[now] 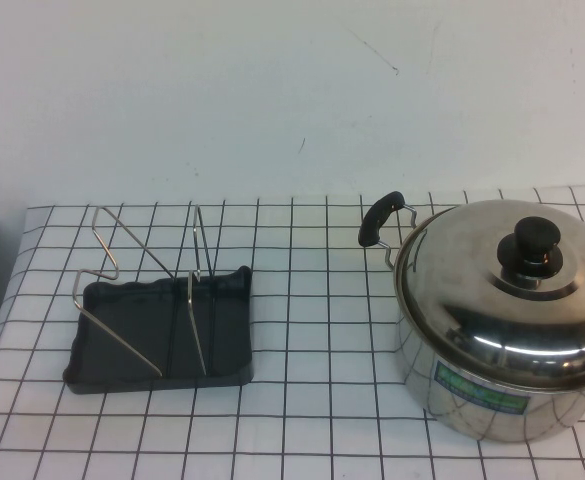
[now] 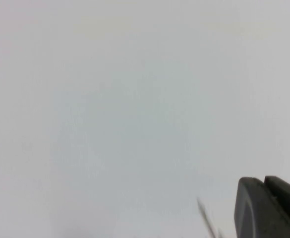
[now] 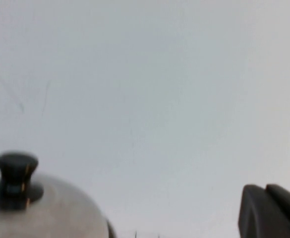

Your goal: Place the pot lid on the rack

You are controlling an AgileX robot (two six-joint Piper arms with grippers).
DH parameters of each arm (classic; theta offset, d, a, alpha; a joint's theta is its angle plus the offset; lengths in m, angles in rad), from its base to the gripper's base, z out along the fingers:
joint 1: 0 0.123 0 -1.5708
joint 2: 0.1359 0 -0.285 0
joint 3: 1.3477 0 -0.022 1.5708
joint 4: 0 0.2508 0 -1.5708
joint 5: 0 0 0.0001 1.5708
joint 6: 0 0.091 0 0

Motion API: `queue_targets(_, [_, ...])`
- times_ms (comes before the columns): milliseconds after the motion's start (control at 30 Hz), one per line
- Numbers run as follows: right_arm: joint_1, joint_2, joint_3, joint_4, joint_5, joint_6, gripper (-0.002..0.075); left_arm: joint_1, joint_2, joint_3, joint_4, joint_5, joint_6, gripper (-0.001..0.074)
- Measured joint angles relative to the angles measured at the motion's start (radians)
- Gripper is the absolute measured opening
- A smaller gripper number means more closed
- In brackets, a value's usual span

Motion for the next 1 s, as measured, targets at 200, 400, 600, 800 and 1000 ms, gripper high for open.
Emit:
queue_targets(200, [0.000, 0.000, 0.000, -0.001, -0.271, 0.000, -0.0003, 0.000, 0.000, 0.000, 0.000, -0.289, 0.000, -0.0002])
queue_targets(400, [0.000, 0.000, 0.000, 0.056, -0.385, -0.026, -0.0003, 0.000, 0.000, 0.000, -0.003, -0.344, 0.000, -0.0003])
queue_targets(600, [0.000, 0.000, -0.007, 0.185, -0.353, -0.031, -0.0003, 0.000, 0.000, 0.000, -0.081, -0.357, 0.000, -0.0003])
queue_targets(800, [0.000, 0.000, -0.179, 0.207, -0.048, -0.035, -0.0003, 0.000, 0.000, 0.000, -0.094, -0.369, 0.000, -0.0002])
queue_targets(1000, [0.000, 0.040, -0.379, 0.173, 0.398, -0.050, -0.0003, 0.000, -0.002, -0.002, -0.127, -0.346, -0.008, -0.0002])
